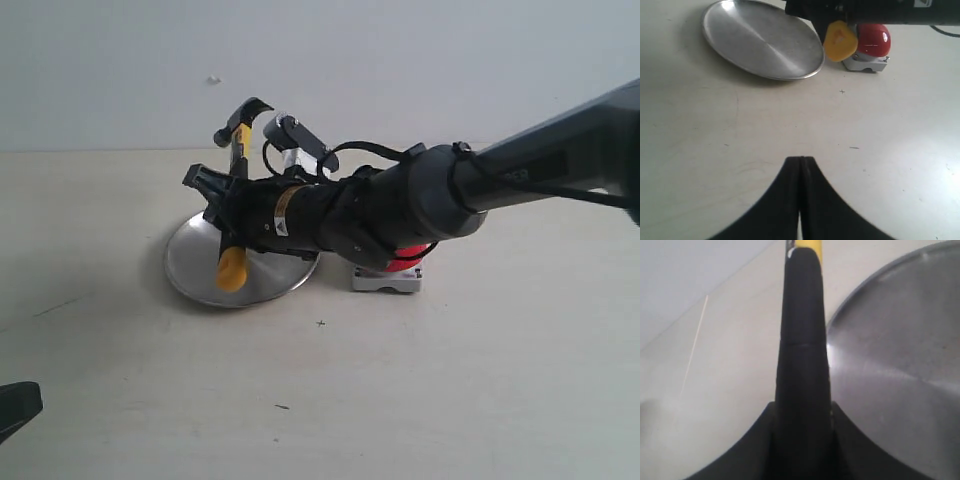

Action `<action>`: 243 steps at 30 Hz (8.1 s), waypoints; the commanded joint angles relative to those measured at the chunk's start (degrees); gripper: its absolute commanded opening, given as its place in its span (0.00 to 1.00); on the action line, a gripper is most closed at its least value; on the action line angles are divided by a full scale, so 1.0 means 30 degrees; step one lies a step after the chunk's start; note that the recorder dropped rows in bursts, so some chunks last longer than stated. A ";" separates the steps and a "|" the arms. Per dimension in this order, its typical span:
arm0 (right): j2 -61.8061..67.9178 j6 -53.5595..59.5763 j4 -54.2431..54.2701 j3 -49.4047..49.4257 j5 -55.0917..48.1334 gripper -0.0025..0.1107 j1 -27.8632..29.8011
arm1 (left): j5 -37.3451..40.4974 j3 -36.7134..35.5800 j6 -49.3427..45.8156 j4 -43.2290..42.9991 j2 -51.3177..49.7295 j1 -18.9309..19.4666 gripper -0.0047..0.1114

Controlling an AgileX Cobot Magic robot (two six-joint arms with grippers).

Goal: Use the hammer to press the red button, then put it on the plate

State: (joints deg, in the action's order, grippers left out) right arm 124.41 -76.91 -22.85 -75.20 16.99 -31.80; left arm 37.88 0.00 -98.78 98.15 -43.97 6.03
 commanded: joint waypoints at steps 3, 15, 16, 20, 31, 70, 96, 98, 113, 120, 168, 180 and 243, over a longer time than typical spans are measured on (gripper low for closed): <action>0.1471 -0.1002 -0.0375 -0.0459 0.2885 0.02 0.0047 | 0.0424 0.0063 0.0099 -0.0133 0.0111 0.0059 0.04; 0.2500 -0.1435 0.0069 -0.0623 0.3236 0.02 0.0047 | 0.0503 0.0063 0.0099 -0.0125 0.0111 0.0059 0.04; 0.2557 -0.1435 0.0069 -0.0623 0.3236 0.02 0.0047 | 0.0536 0.0063 0.0099 -0.0125 0.0111 0.0059 0.04; 0.2809 -0.1685 0.0006 -0.0623 0.3236 0.02 0.0047 | 0.0556 0.0063 0.0099 -0.0125 0.0111 0.0059 0.04; 0.2991 -0.1955 -0.0024 -0.0623 0.3101 0.23 0.0047 | 0.0768 0.0063 0.0099 -0.0168 0.0111 0.0059 0.04; 0.0698 -1.4453 -1.4611 -0.0580 -0.0643 0.41 0.0047 | 0.0804 0.0063 0.0099 -0.0168 0.0111 0.0059 0.04; -1.6942 -0.6988 -1.8920 1.2343 -1.0844 0.02 -0.3719 | 0.0798 0.0063 0.0024 -0.0205 0.0111 0.0059 0.04; -1.9145 -0.7932 -1.9837 1.3475 -1.1572 0.02 -0.4390 | 0.0798 0.0063 0.0024 -0.0205 0.0111 0.0059 0.04; -2.9943 -1.1582 -2.1679 1.8077 -1.0568 0.02 -0.5513 | 0.0798 0.0063 0.0024 -0.0205 0.0111 0.0059 0.04; -3.0566 -1.1582 -2.1679 1.8071 -1.0529 0.02 -0.5513 | 0.0798 0.0063 0.0024 -0.0205 0.0111 0.0059 0.04; -4.1470 -0.1162 -1.2091 2.4936 -0.6053 0.02 1.0737 | 0.0798 0.0063 -0.0030 -0.0205 0.0111 0.0059 0.04; -4.1470 1.9304 0.5825 2.5065 -0.6855 0.02 1.0737 | 0.0798 0.0063 -0.0030 -0.0205 0.0111 0.0059 0.04; -4.1470 1.9930 0.9488 2.5065 -0.7057 0.02 1.0737 | -0.8871 0.0000 3.4070 -2.9531 1.4521 0.0059 0.04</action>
State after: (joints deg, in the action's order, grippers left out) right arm 0.38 -17.50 5.80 -0.24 -4.04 0.02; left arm 11.97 0.60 -1.65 13.65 -0.85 6.03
